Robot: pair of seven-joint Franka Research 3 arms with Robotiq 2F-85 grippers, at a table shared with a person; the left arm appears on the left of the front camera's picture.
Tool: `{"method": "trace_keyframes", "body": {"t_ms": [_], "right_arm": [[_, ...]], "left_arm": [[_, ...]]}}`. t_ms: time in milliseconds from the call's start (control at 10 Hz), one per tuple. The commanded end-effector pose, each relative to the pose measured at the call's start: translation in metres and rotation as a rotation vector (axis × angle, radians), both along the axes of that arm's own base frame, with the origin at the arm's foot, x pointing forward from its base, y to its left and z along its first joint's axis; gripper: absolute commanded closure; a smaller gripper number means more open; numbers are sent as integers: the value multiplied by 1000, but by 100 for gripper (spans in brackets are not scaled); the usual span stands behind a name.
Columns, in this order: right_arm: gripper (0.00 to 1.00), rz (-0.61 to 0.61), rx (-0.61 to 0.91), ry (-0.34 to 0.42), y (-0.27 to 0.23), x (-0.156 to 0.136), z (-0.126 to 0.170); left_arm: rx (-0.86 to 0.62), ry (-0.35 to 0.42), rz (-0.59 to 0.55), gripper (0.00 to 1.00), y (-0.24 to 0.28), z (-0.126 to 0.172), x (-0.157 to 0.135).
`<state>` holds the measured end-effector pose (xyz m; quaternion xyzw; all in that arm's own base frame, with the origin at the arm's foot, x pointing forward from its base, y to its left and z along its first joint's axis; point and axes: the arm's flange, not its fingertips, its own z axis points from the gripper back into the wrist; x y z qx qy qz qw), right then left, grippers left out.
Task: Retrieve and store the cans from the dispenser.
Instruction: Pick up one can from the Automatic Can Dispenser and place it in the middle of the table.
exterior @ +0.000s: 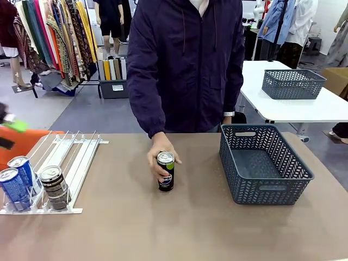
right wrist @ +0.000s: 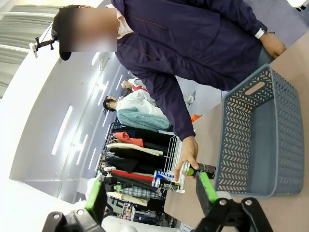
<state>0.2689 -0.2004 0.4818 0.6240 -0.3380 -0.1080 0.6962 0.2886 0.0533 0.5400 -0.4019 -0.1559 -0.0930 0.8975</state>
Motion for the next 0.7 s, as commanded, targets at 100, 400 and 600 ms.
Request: {"method": "trace_keyframes", "body": {"t_ms": [100,400,600], "right_arm": [[0,-7,23,-21,1,2,5],[0,-7,23,-21,1,2,5],[0,-7,23,-21,1,2,5]], "left_arm": [[-365,-50,144,0,74,-54,-28],[-350,-26,181,0,94,-45,-33],[-350,-26,181,0,94,-45,-33]]}}
